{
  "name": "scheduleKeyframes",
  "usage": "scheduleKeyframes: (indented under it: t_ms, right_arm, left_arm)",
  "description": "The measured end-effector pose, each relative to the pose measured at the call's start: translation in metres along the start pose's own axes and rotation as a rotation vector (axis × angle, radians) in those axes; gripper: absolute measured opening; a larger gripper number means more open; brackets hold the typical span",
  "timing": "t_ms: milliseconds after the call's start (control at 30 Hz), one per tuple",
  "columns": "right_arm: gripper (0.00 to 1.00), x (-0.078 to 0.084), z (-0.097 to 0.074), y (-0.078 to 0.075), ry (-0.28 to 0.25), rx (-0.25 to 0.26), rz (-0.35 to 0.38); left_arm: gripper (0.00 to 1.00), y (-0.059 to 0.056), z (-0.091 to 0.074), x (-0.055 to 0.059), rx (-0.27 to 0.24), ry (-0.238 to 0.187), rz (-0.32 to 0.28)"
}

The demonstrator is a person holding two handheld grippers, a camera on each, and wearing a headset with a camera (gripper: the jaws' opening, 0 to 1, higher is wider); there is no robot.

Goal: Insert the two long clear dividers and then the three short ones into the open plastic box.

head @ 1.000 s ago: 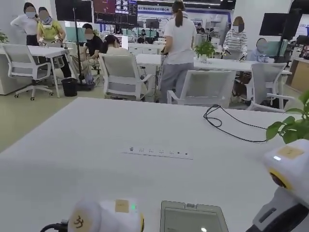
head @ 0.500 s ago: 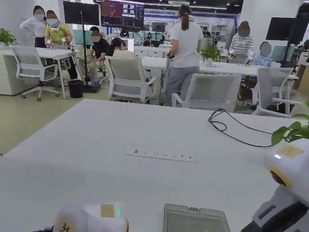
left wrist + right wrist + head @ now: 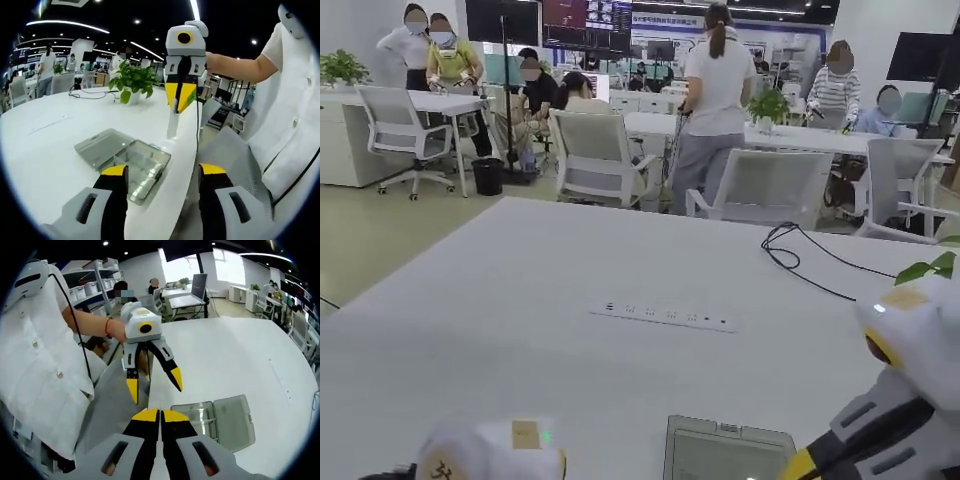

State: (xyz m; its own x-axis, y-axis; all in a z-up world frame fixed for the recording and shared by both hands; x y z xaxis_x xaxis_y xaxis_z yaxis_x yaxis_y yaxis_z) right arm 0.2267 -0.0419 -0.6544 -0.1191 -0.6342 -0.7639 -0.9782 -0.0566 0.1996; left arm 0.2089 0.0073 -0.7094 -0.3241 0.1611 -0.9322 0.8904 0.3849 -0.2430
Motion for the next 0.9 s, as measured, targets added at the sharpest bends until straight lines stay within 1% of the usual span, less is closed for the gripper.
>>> scheduleKeyframes:
  t_ms: [100,167,333,400,533,633,667,733,833,900]
  right_arm:
    - [0.03,0.000,0.002,-0.004,-0.002,0.005,0.002]
    - [0.03,0.000,0.005,-0.008,0.000,0.013,0.000]
    - [0.03,0.001,0.012,-0.018,-0.001,0.028,0.004]
    - [0.03,0.002,0.016,-0.022,0.001,0.035,0.005]
    - [0.03,0.003,0.025,-0.032,0.004,0.050,0.007]
    - [0.03,0.005,0.031,-0.039,-0.001,0.060,0.010]
    - [0.03,0.006,0.035,-0.042,-0.001,0.063,0.013]
    - [0.03,0.008,0.039,-0.046,0.000,0.069,0.010]
    - [0.03,0.014,0.045,-0.056,0.002,0.085,0.013]
    - [0.03,0.017,0.048,-0.060,0.002,0.090,0.021]
  left_arm:
    - [0.62,0.004,-0.002,0.008,-0.015,0.026,0.016]
    - [0.66,0.005,-0.002,0.011,-0.022,0.034,0.026]
    - [0.74,0.010,-0.004,0.014,-0.038,0.021,0.023]
    - [0.78,0.011,-0.004,0.016,-0.040,0.018,0.042]
    - [0.87,0.015,-0.004,0.020,-0.049,0.014,0.051]
    - [0.89,0.016,-0.004,0.023,-0.045,0.018,0.041]
    - [0.90,0.017,-0.004,0.025,-0.046,0.015,0.050]
    - [0.94,0.018,-0.004,0.025,-0.047,0.016,0.044]
    - [1.00,0.022,-0.004,0.026,-0.054,0.005,0.037]
    - [1.00,0.023,-0.005,0.028,-0.054,0.006,0.032]
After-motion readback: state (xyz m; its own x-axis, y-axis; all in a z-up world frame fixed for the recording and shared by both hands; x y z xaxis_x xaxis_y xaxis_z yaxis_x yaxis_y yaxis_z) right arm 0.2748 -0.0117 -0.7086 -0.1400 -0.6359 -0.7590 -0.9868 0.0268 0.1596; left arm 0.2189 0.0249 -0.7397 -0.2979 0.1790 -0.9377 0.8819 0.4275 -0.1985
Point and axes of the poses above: the centre of the closed fingertips' face, and the gripper's own axes: z roughly forward along the fingers, y roughly to its left, x roughly out of its underside, the point moved 1 cm from there along -z, roughly backward along the fingers, and after that the axes turned 5 degrees about -y, right-handed, at the moved point
